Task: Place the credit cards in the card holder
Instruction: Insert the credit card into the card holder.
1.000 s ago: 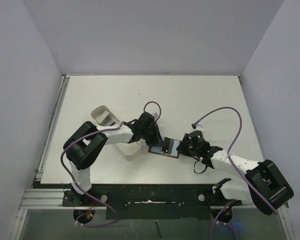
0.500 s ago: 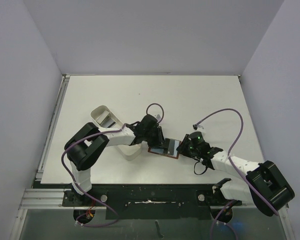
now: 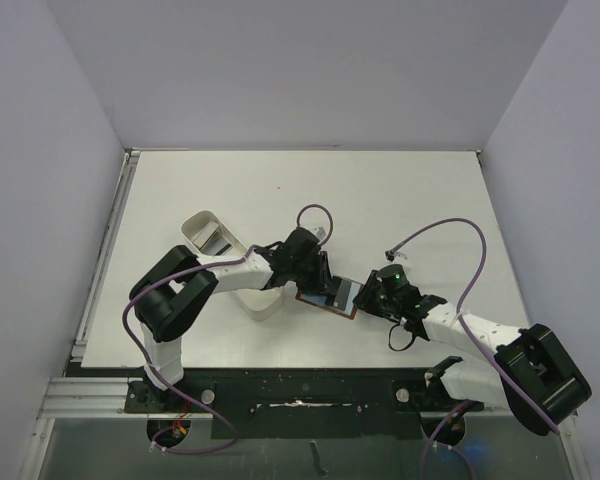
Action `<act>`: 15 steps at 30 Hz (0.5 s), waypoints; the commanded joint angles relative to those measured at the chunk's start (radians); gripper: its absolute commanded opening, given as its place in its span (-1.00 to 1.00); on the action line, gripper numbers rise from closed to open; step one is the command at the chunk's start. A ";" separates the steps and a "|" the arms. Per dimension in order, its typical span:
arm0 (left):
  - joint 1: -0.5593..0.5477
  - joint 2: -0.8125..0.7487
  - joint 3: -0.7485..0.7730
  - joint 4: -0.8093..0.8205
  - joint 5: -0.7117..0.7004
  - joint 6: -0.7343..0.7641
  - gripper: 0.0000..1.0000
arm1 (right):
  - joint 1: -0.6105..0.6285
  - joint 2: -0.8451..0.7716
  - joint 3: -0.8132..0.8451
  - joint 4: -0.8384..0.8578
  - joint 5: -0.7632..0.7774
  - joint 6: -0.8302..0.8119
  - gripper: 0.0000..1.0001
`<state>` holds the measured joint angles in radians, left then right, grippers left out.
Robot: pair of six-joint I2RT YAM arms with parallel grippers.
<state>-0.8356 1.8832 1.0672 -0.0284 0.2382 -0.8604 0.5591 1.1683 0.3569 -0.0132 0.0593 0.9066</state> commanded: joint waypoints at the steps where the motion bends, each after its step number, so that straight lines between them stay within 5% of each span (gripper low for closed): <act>1: -0.018 -0.026 0.045 0.008 -0.036 0.048 -0.48 | 0.008 -0.012 -0.006 -0.017 0.014 0.003 -0.57; 15: -0.062 0.012 0.055 0.076 -0.001 0.083 -0.57 | 0.007 0.017 -0.008 0.057 0.009 -0.032 -0.60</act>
<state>-0.8753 1.8835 1.0779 -0.0242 0.2127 -0.8143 0.5591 1.1706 0.3557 -0.0051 0.0593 0.8974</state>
